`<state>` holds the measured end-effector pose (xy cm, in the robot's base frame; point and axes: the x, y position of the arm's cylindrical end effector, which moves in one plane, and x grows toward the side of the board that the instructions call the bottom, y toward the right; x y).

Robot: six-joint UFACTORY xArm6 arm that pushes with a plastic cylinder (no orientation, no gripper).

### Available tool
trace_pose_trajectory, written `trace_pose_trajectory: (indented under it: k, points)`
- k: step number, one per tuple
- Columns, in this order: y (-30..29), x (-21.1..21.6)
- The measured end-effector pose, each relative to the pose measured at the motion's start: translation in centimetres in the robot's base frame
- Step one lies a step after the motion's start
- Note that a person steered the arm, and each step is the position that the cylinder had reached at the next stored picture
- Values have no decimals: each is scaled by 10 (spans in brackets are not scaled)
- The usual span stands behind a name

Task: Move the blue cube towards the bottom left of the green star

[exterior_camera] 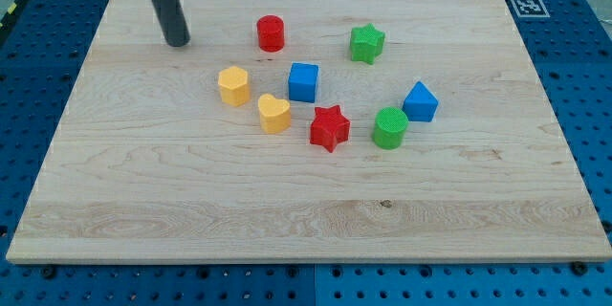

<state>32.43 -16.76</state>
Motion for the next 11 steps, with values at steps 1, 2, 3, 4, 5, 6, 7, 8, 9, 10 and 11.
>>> trace_pose_trajectory:
  k: [1,2,3,4,5,6,7,8,9,10,11]
  points:
    - [39,11]
    - [75,32]
    - [108,44]
    - [119,50]
    - [119,60]
    - [119,69]
    - [119,76]
    - [119,82]
    - [124,88]
    - [135,89]
    - [152,89]
